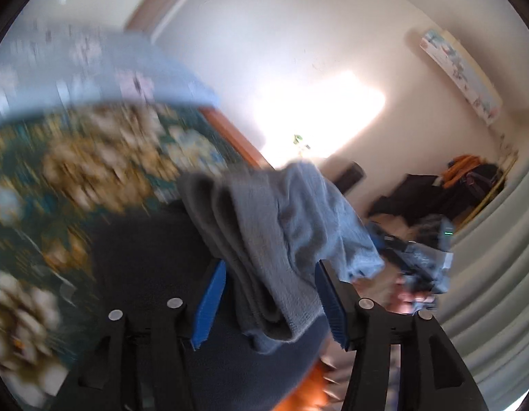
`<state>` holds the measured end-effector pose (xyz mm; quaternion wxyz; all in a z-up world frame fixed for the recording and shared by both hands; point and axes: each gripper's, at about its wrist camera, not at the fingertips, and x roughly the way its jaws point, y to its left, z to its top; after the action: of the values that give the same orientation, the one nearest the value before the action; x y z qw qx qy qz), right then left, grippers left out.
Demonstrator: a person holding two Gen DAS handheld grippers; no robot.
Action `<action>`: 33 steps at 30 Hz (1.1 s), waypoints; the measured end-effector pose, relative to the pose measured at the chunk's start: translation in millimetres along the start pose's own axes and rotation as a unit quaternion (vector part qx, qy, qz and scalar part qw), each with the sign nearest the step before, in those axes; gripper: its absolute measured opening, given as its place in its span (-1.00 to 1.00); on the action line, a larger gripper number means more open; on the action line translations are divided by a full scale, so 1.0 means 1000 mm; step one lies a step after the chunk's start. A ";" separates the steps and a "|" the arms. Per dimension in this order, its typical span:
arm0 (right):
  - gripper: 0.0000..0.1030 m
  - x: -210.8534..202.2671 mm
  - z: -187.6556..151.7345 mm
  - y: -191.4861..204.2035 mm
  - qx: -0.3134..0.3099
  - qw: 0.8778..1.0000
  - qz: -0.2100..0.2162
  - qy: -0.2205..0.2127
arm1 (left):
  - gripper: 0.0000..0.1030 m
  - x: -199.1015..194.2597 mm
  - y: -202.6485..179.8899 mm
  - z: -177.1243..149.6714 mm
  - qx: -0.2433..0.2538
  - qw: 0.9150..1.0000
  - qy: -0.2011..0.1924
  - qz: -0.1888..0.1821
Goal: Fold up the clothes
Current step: 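Lift the folded sweatshirt with both grippers and carry it to the clothes stack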
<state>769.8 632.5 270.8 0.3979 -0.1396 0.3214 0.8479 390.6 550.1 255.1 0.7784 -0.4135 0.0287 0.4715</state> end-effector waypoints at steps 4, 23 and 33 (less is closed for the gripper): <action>-0.09 -0.014 0.018 0.028 -0.033 0.999 -0.021 -0.032 | 0.33 -0.007 -0.038 0.017 0.060 0.997 -0.039 0.021; 0.05 0.012 -0.017 0.097 -0.112 0.990 -0.090 0.013 | 0.40 0.017 -0.063 -0.018 0.080 0.995 0.020 0.057; 0.40 -0.022 -0.085 0.118 -0.102 0.985 -0.141 0.006 | 0.70 -0.020 -0.084 -0.078 0.105 0.988 0.000 0.112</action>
<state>691.9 508.0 268.7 0.4953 -0.2283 0.2124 0.8108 470.5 466.0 264.4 0.7598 -0.3234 0.1238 0.5502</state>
